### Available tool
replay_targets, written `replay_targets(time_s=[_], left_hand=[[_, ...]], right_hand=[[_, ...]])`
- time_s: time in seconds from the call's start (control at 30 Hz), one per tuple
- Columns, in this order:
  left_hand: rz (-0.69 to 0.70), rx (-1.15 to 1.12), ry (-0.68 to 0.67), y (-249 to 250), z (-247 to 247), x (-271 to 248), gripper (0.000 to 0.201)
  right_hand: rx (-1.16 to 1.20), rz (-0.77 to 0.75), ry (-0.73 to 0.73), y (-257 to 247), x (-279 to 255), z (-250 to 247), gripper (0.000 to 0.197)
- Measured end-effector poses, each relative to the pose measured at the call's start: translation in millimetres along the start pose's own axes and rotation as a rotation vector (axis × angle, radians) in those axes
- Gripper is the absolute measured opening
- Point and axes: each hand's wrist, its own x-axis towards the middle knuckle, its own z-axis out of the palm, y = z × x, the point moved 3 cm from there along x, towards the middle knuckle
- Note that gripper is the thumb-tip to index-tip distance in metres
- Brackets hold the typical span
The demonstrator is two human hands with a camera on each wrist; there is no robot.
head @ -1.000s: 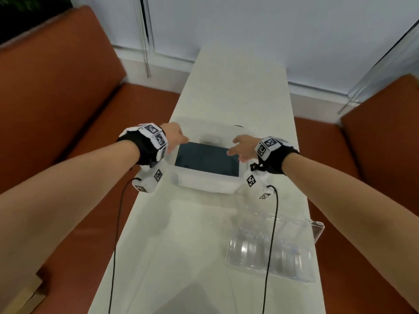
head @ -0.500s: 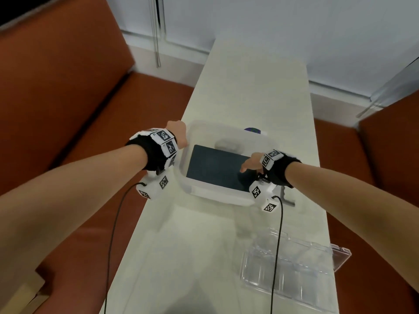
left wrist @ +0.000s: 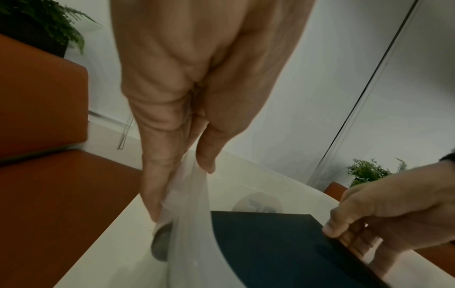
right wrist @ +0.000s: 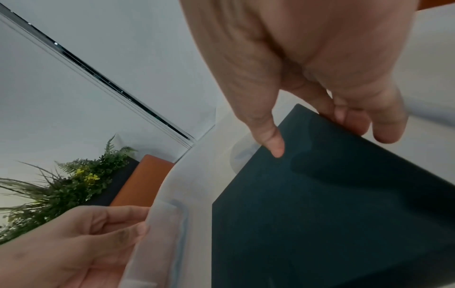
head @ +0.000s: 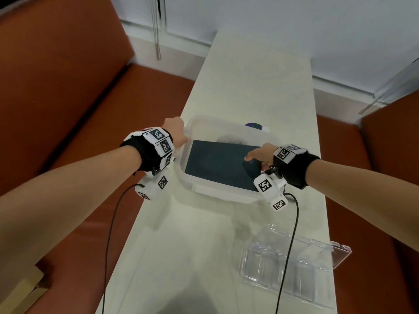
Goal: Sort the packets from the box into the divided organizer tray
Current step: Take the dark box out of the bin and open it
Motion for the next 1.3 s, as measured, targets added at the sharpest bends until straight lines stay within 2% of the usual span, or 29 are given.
replay_targets(time_s=[0.17,0.23,0.3,0.37,0.43,0.7,0.9,0.97,1.03,1.1,1.17,1.3], left_hand=[[-0.009,-0.01,0.021,-1,4,-1,0.034],[-0.016,-0.018,0.028,-2,6,0,0.036],[-0.024,-0.03,0.024,-2,7,0,0.037],[-0.03,-0.04,0.026,-2,7,1,0.037],[-0.034,-0.05,0.028,-3,7,1,0.04],[-0.047,-0.071,0.051,-4,10,2,0.039],[-0.032,-0.112,0.059,-8,7,-6,0.04],[-0.019,-0.074,0.06,-9,4,-13,0.033],[0.001,-0.017,0.112,-9,1,-22,0.029],[0.04,-0.026,0.221,-7,-4,-28,0.041],[0.149,-0.095,0.34,2,-9,-42,0.046],[0.379,-0.296,0.489,15,-26,-83,0.044]], right_hand=[[0.065,0.014,0.004,-1,-9,3,0.042],[0.134,0.018,0.049,-2,-13,1,0.037],[0.254,0.022,0.101,-3,-18,-3,0.047],[0.377,0.018,0.098,-4,-20,-3,0.068],[0.429,0.017,0.085,-4,-21,-2,0.077],[0.523,-0.013,0.042,1,-32,-10,0.083],[0.616,-0.075,0.119,7,-58,-21,0.085],[0.654,-0.089,0.174,14,-71,-29,0.085],[0.696,-0.121,0.215,20,-87,-41,0.085],[0.702,-0.152,0.232,23,-103,-55,0.087],[0.736,-0.187,0.227,29,-122,-66,0.087],[0.844,-0.289,0.195,42,-163,-76,0.053]])
